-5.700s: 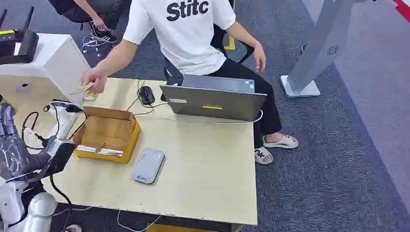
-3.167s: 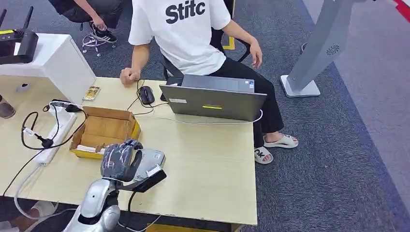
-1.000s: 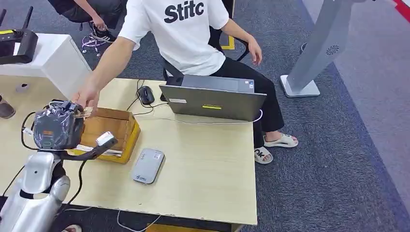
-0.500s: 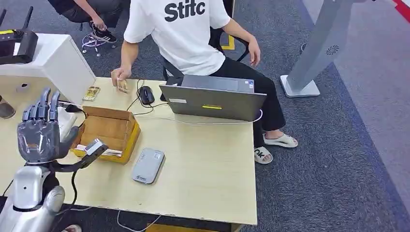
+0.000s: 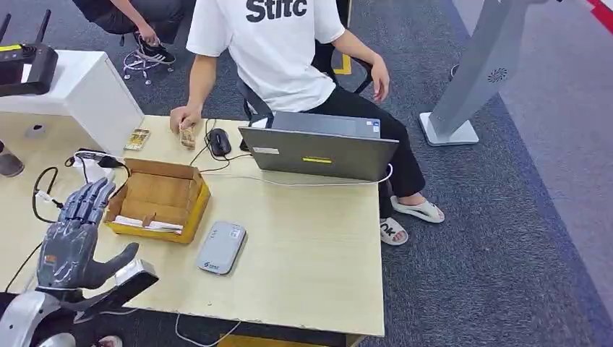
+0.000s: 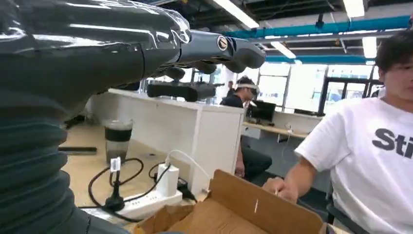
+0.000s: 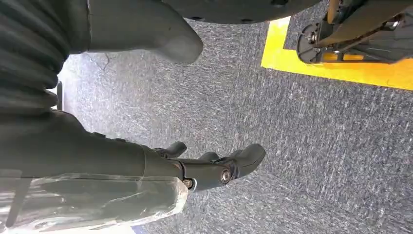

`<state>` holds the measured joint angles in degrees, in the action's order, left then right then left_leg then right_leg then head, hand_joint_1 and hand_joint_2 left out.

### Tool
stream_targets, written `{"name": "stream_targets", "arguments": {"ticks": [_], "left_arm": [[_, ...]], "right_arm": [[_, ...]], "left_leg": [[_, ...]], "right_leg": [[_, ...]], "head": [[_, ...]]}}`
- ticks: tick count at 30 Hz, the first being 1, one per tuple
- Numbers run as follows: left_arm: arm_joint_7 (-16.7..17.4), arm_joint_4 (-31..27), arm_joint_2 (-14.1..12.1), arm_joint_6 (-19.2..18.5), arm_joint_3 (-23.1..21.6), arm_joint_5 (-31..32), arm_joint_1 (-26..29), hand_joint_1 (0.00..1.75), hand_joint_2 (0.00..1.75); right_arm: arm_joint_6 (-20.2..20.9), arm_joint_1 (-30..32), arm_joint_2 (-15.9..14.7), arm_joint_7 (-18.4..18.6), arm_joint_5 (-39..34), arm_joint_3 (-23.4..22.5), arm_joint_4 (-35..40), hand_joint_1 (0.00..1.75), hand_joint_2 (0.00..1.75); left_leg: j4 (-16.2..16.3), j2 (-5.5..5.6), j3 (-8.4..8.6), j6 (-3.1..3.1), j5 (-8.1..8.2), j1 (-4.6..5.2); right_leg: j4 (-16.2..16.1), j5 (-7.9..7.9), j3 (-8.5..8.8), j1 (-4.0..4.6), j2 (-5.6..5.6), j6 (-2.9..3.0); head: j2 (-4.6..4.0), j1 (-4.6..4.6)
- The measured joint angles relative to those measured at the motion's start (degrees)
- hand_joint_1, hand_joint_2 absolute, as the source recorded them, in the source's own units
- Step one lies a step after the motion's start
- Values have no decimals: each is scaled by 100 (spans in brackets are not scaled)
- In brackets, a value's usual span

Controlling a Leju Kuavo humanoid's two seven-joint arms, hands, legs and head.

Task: Pass the card to the sensor for recognition and then transmit it.

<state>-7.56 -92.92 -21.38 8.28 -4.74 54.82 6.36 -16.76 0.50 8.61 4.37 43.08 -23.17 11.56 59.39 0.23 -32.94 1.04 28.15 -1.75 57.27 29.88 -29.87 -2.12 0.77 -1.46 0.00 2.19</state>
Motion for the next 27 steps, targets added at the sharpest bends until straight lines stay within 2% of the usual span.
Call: {"name": "stream_targets", "arguments": {"ticks": [7,11,18,23,27], "left_arm": [[219,-48,-306,-354,87,77,73,0,175],[613,11,-448,-292,87,749,22,0,175],[870,564,-465,-253,46,1515,-378,0,175],[885,874,-448,-214,0,1637,-577,0,175],[839,1333,-341,-22,-155,1842,-843,0,175]], "right_arm": [[9,-5,13,29,153,-79,0,0,175],[17,-9,13,103,258,-81,0,0,175],[85,-24,13,162,404,-81,2,0,175],[118,-31,13,164,452,-81,2,0,175],[125,-57,15,157,553,-81,2,0,175]], "left_leg": [[0,2,1,2,-2,0],[1,2,0,1,-1,1],[1,3,1,3,-3,0],[1,2,1,2,-3,0],[1,4,1,2,-3,1]], "right_leg": [[0,-1,2,-1,-1,0],[0,-1,-1,-1,-2,0],[0,-3,0,0,-2,3],[0,-4,-2,-1,-1,4],[0,-4,-1,-2,-3,4]], "head": [[0,0],[0,0],[0,2],[0,-2],[0,2]]}}
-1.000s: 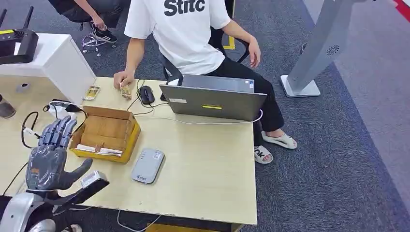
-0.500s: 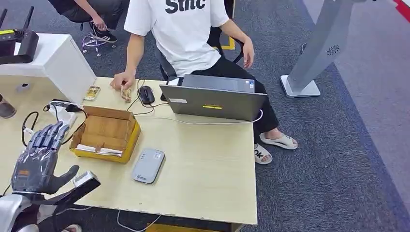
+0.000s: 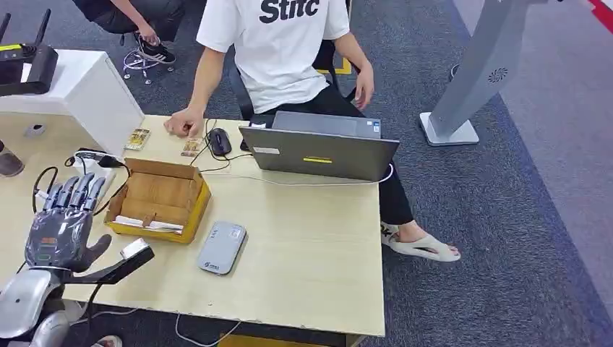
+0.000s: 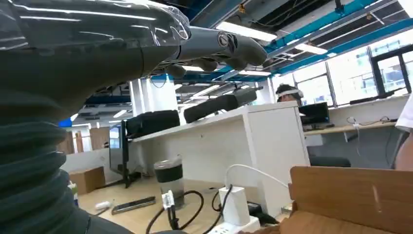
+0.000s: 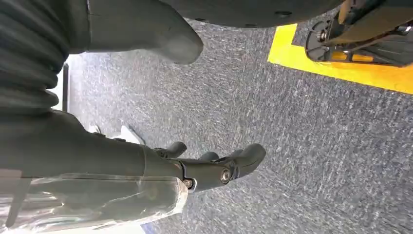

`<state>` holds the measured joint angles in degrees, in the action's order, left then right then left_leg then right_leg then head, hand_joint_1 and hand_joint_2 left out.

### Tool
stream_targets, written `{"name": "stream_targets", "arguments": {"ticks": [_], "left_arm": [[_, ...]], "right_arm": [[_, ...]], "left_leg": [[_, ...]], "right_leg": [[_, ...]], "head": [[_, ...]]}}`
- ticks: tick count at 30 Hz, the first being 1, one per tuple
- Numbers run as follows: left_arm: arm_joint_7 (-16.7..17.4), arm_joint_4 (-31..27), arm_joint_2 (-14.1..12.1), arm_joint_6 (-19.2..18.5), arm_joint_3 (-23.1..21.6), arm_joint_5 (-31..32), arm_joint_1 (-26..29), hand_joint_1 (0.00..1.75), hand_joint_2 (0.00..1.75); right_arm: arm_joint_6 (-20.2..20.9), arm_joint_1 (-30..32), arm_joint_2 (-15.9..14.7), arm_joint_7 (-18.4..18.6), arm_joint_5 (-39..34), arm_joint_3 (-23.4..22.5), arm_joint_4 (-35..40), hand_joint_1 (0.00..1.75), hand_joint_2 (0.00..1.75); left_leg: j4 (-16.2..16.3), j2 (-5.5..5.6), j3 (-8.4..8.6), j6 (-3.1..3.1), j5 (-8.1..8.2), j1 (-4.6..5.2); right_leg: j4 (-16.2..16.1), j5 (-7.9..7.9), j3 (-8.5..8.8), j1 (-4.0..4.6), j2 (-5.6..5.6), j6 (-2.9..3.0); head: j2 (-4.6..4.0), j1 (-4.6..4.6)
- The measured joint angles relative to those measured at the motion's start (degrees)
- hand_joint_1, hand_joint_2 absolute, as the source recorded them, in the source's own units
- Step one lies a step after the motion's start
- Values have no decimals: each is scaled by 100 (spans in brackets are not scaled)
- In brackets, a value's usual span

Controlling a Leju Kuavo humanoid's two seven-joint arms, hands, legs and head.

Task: Pass the card to the sensor for recognition and then transmit it.

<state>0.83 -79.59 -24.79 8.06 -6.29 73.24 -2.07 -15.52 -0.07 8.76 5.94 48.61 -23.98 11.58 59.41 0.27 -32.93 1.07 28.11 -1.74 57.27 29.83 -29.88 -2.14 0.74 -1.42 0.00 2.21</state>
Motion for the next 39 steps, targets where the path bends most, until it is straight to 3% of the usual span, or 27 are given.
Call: {"name": "stream_targets", "arguments": {"ticks": [10,28,32,39], "left_arm": [[-85,770,335,66,-374,-22,-316,0,175],[-133,1225,562,9,-514,-196,-475,0,175],[-133,1277,562,-50,-523,-273,-477,19,175],[-133,1351,562,-67,-553,-323,-495,28,175]], "right_arm": [[0,-20,2,24,107,0,-2,0,175],[2,-20,2,4,181,0,-2,0,175],[2,-19,2,4,225,-4,-2,0,175],[0,-19,7,4,247,-26,-2,0,175]], "left_leg": [[0,-4,0,0,0,0],[0,-4,-1,0,0,0],[0,-4,-1,0,0,-1],[0,-4,-1,0,0,0]], "right_leg": [[0,-2,-4,0,3,-1],[0,-2,-5,0,4,-1],[0,-2,-6,1,4,-1],[0,-2,-6,0,4,-1]], "head": [[0,0],[0,-2],[0,-2],[0,0]]}}
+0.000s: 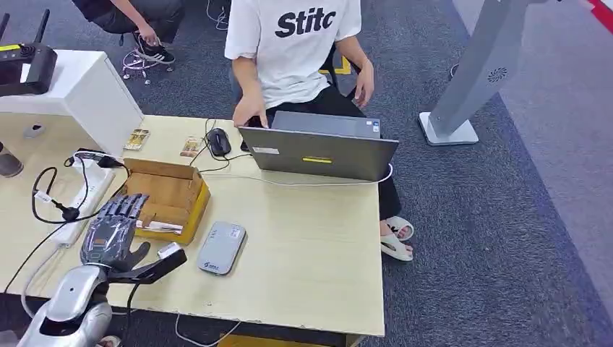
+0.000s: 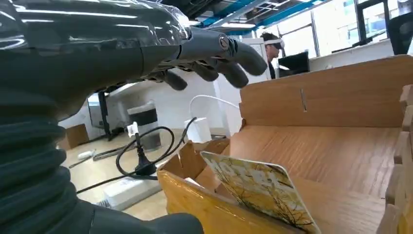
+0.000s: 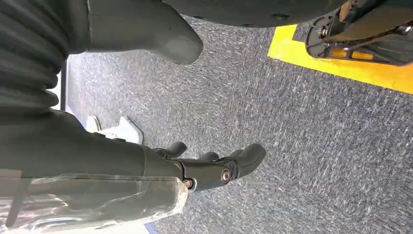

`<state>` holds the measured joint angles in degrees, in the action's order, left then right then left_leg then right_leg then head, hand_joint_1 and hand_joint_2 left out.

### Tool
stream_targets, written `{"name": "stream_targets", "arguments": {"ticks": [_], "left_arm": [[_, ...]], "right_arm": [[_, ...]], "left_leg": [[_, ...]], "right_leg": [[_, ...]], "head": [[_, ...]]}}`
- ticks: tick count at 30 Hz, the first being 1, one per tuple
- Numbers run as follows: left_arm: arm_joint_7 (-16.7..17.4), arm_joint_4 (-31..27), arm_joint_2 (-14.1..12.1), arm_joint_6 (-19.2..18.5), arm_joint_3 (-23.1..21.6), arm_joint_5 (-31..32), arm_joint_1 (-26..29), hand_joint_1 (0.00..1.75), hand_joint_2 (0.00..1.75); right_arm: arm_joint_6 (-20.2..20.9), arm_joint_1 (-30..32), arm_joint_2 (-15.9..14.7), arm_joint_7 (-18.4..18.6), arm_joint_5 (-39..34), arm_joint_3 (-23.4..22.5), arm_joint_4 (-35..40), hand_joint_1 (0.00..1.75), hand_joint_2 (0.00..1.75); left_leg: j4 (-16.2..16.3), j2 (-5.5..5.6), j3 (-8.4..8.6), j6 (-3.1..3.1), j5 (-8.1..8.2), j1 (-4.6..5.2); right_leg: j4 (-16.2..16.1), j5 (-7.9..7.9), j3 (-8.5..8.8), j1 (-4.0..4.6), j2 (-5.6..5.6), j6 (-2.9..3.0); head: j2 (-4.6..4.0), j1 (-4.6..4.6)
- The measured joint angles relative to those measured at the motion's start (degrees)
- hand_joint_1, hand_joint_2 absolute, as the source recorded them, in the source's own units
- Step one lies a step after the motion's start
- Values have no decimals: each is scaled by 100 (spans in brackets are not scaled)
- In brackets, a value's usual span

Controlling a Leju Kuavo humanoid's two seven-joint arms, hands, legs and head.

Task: Pass the card to the sensor for recognition and then transmit it.

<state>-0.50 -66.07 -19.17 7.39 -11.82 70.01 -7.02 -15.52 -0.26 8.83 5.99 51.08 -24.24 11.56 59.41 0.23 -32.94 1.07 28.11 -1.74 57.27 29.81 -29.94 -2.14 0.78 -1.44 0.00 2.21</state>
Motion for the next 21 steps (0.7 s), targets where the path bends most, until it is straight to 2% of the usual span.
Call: {"name": "stream_targets", "arguments": {"ticks": [3,5,10,12,17,21], "left_arm": [[0,20,0,-20,-11,-17,-13,33,175],[2,24,0,-30,-26,-26,-22,28,175],[7,74,2,-37,-48,-31,-36,28,175],[28,107,2,-35,-50,-33,-49,33,175],[33,168,4,-33,-52,-52,-97,28,175],[24,223,20,-28,-55,-74,-148,42,175]], "right_arm": [[2,0,4,0,11,-22,0,0,175],[2,0,4,0,22,-33,0,0,175],[2,0,7,0,50,-57,0,0,175],[2,0,7,0,55,-68,0,0,175],[2,-1,7,0,70,-76,0,0,175],[4,0,7,0,94,-76,0,0,175]], "left_leg": [[0,0,0,0,0,0],[0,0,0,0,0,0],[0,0,0,0,0,0],[0,0,0,0,0,0],[0,0,0,0,0,0],[0,0,0,0,0,0]], "right_leg": [[0,0,0,0,0,0],[0,0,0,0,0,0],[0,0,-1,0,0,0],[0,0,0,0,0,0],[0,0,0,0,0,0],[0,0,0,0,0,0]], "head": [[0,-2],[0,0],[0,0],[0,0],[0,-2],[0,-2]]}}
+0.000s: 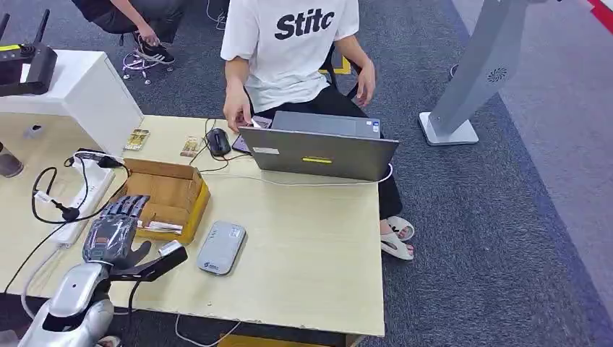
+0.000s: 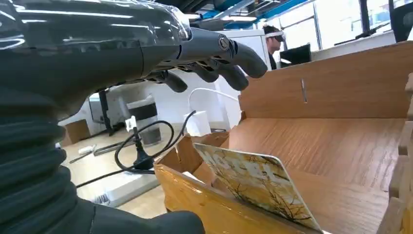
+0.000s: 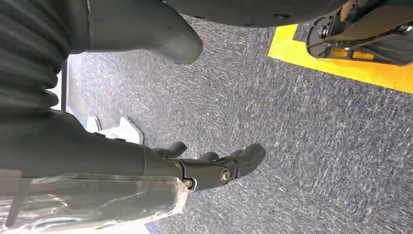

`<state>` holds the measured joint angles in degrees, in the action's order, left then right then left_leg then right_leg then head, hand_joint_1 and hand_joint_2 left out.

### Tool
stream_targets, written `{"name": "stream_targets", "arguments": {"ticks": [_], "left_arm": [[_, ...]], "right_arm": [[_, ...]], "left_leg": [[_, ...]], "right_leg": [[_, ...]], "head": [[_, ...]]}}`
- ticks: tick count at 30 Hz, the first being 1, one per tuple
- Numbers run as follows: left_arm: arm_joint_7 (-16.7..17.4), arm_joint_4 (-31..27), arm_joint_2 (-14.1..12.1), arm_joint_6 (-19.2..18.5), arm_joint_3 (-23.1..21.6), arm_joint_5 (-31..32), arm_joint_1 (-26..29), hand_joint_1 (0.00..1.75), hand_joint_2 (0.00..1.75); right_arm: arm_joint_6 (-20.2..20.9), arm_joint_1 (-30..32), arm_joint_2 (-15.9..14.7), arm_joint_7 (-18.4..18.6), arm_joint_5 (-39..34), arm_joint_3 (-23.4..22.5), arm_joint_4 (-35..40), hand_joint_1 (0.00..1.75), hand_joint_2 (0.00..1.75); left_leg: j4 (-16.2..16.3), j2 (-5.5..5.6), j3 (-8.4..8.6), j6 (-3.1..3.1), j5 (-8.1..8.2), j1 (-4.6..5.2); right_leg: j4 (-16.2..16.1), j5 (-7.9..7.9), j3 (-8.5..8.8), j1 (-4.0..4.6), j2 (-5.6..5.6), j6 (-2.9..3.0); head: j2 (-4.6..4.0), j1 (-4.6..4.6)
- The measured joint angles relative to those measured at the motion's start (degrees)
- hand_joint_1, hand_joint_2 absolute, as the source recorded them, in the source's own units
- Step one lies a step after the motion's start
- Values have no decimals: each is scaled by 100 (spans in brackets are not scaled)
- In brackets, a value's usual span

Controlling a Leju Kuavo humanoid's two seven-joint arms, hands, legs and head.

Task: Pass the card to the sensor for recognition and then transmit it.

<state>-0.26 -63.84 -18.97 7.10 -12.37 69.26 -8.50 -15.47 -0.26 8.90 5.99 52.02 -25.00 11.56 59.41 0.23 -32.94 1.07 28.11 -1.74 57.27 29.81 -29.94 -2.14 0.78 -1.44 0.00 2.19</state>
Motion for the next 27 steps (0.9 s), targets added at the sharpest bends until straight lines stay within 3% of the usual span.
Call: {"name": "stream_targets", "arguments": {"ticks": [2,27], "left_arm": [[-9,42,17,11,0,2,-25,49,175],[-342,507,236,135,-129,-155,-204,63,175]], "right_arm": [[0,-1,0,0,17,0,0,0,175],[7,-2,0,-4,244,-37,0,0,175]], "left_leg": [[0,0,0,0,0,0],[0,0,0,0,0,0]], "right_leg": [[0,0,0,0,0,0],[0,0,-1,0,0,0]], "head": [[0,0],[0,0]]}}
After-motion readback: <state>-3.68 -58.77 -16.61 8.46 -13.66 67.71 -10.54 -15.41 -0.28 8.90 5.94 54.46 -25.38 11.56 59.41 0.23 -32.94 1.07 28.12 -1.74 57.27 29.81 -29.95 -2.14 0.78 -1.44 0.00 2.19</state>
